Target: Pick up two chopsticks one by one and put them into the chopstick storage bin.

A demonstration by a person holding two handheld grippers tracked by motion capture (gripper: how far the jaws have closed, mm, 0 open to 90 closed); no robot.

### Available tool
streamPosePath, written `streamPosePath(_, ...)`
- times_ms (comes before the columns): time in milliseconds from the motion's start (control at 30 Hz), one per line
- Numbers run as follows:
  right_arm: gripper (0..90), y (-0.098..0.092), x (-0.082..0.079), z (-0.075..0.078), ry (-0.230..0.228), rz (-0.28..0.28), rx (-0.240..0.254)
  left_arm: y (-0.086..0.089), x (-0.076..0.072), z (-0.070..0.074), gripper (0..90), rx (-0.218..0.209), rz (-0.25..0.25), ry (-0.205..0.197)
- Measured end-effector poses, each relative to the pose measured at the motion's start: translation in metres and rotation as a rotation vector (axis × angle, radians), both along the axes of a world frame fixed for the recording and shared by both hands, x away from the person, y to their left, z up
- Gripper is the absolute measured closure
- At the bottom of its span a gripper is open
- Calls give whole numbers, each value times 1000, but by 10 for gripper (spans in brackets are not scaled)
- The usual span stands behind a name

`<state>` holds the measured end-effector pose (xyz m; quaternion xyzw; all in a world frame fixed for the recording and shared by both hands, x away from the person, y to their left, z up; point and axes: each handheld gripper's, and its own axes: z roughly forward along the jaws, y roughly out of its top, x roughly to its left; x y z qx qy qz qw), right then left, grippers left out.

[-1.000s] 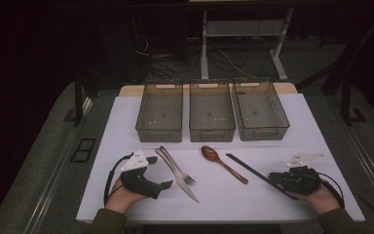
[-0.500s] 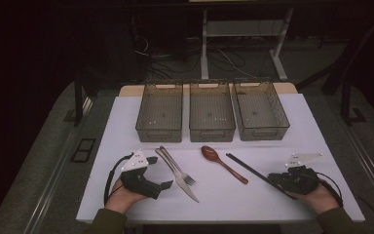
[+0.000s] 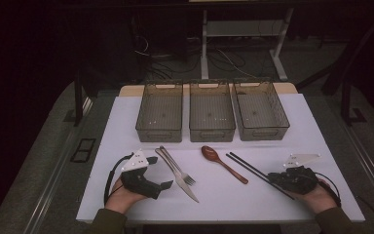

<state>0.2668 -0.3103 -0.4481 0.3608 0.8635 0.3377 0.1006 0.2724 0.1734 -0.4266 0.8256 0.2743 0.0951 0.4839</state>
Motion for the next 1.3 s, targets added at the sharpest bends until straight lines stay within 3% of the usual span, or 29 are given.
streamPosePath(67,836,2,-1,0,-15,7,-22,0,0,0,0,0,0,0)
streamPosePath(533,855,0,-1,1,-34,15,-23,0,0,-1,0,2,-3,0)
streamPosePath(700,856,-9,0,6,-35,-11,42,-1,0,-1,0,-1,-2,-2)
streamPosePath(1300,855,-13,0,24,-67,9,144,-2,0,-1,0,-6,-5,-2)
